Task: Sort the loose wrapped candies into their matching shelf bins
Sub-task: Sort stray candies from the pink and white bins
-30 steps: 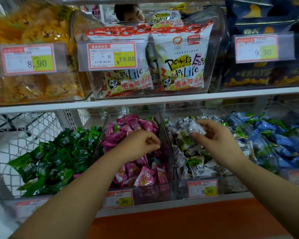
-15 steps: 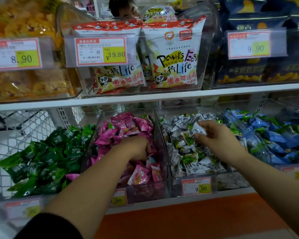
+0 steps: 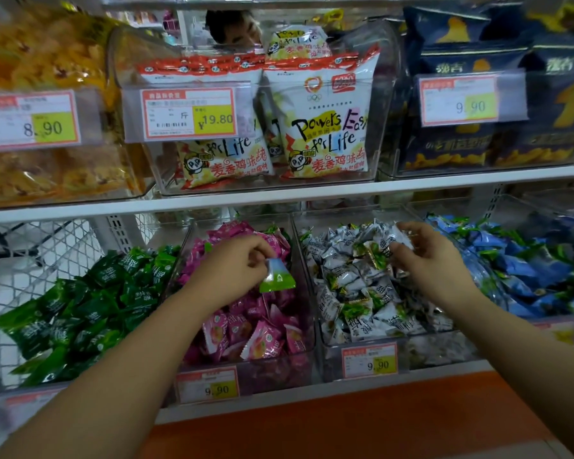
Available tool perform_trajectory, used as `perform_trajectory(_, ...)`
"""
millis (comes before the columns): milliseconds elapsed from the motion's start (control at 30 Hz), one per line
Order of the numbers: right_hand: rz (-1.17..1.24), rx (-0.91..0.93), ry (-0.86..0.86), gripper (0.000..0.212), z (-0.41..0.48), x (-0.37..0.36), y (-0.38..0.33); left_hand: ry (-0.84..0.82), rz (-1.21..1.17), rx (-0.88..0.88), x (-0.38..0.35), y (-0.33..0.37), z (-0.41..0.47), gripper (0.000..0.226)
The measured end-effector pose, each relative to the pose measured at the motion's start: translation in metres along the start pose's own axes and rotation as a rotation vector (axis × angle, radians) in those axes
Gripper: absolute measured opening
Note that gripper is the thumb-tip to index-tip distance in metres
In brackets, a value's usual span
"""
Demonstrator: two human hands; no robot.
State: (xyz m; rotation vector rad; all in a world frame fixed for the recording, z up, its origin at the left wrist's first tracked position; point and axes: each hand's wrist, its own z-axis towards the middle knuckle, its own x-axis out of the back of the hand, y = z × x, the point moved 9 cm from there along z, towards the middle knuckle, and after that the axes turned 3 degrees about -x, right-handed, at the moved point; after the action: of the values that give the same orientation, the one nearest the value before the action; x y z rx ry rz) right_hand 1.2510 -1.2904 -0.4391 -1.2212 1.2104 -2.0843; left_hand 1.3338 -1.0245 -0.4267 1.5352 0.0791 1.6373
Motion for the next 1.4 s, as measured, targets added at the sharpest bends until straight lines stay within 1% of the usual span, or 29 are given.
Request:
perform_trajectory(100, -0.125, -0.008, 0.049, 0.043, 0.005, 0.008, 0.0, 0.083, -0.093, 0.01, 0.011, 0.009, -0.008, 0.016)
perform_trajectory(167, -0.204, -0.019, 0.043, 0.047, 0.006, 0.01, -0.001, 0.12, -0.153, -0.005, 0.013, 0.021, -0.011, 0.014)
perform_trajectory(200, -0.256, -0.004, 0.045, 0.048, 0.004, 0.012, -0.003, 0.126, -0.189, -0.017, 0.012, 0.029, -0.012, 0.015)
perform_trajectory(267, -0.301, 0.099, 0.048, 0.048, -0.003, 0.016, -0.013, 0.105, -0.256, -0.048, 0.002, 0.046, -0.012, 0.018)
perform_trajectory(300, -0.263, 0.155, 0.013, 0.049, -0.01, 0.016, -0.019, 0.086, -0.271, -0.063, -0.004, 0.055, -0.011, 0.02)
perform_trajectory(333, -0.189, 0.197, -0.068, 0.051, -0.02, 0.012, -0.026, 0.063, -0.276, -0.076, -0.013, 0.065, -0.01, 0.021)
perform_trajectory(400, -0.039, 0.235, -0.32, 0.061, -0.045, -0.002, -0.038, 0.014, -0.262, -0.102, -0.032, 0.085, -0.006, 0.018)
perform_trajectory(433, -0.028, 0.266, -0.387, 0.063, -0.057, -0.006, -0.043, -0.007, -0.246, -0.119, -0.041, 0.095, -0.003, 0.017)
perform_trajectory(467, -0.046, 0.308, -0.389, 0.06, -0.063, -0.004, -0.045, -0.024, -0.239, -0.139, -0.049, 0.107, -0.002, 0.016)
perform_trajectory(567, -0.07, 0.368, -0.244, 0.036, -0.064, 0.02, -0.039, -0.057, -0.311, -0.171, -0.069, 0.134, 0.003, 0.021)
perform_trajectory(633, -0.091, 0.363, -0.168, 0.028, -0.059, 0.038, -0.027, -0.079, -0.357, -0.171, -0.08, 0.147, 0.006, 0.021)
perform_trajectory(700, -0.11, 0.323, -0.097, 0.024, -0.052, 0.059, -0.009, -0.103, -0.337, -0.188, -0.089, 0.156, 0.007, 0.016)
perform_trajectory(800, -0.187, 0.203, 0.127, 0.017, -0.034, 0.106, 0.027, -0.151, -0.268, -0.21, -0.102, 0.163, 0.009, 0.011)
perform_trajectory(867, -0.219, 0.11, 0.258, 0.02, -0.021, 0.137, 0.049, -0.176, -0.226, -0.197, -0.111, 0.161, 0.012, 0.01)
perform_trajectory(900, -0.24, 0.064, 0.29, 0.025, -0.014, 0.149, 0.059, -0.182, -0.213, -0.186, -0.115, 0.159, 0.014, 0.01)
perform_trajectory(933, -0.281, 0.021, 0.284, 0.031, -0.006, 0.156, 0.067, -0.183, -0.206, -0.177, -0.117, 0.157, 0.015, 0.011)
perform_trajectory(967, -0.337, -0.015, 0.238, 0.039, 0.0, 0.157, 0.074, -0.18, -0.199, -0.173, -0.119, 0.155, 0.017, 0.012)
perform_trajectory(1033, -0.443, -0.036, 0.104, 0.05, 0.007, 0.151, 0.08, -0.178, -0.184, -0.166, -0.121, 0.152, 0.02, 0.013)
perform_trajectory(1067, -0.463, -0.035, 0.06, 0.051, 0.007, 0.147, 0.08, -0.176, -0.175, -0.163, -0.121, 0.15, 0.02, 0.013)
perform_trajectory(1200, -0.429, 0.02, 0.023, 0.043, 0.0, 0.129, 0.059, -0.124, -0.149, -0.147, -0.109, 0.139, 0.022, 0.013)
perform_trajectory(1333, -0.358, 0.141, -0.099, 0.033, -0.01, 0.085, 0.023, -0.071, -0.135, -0.137, -0.083, 0.119, 0.013, 0.012)
perform_trajectory(1400, -0.36, 0.197, -0.157, 0.03, -0.015, 0.059, 0.001, -0.029, -0.121, -0.12, -0.063, 0.103, 0.006, 0.012)
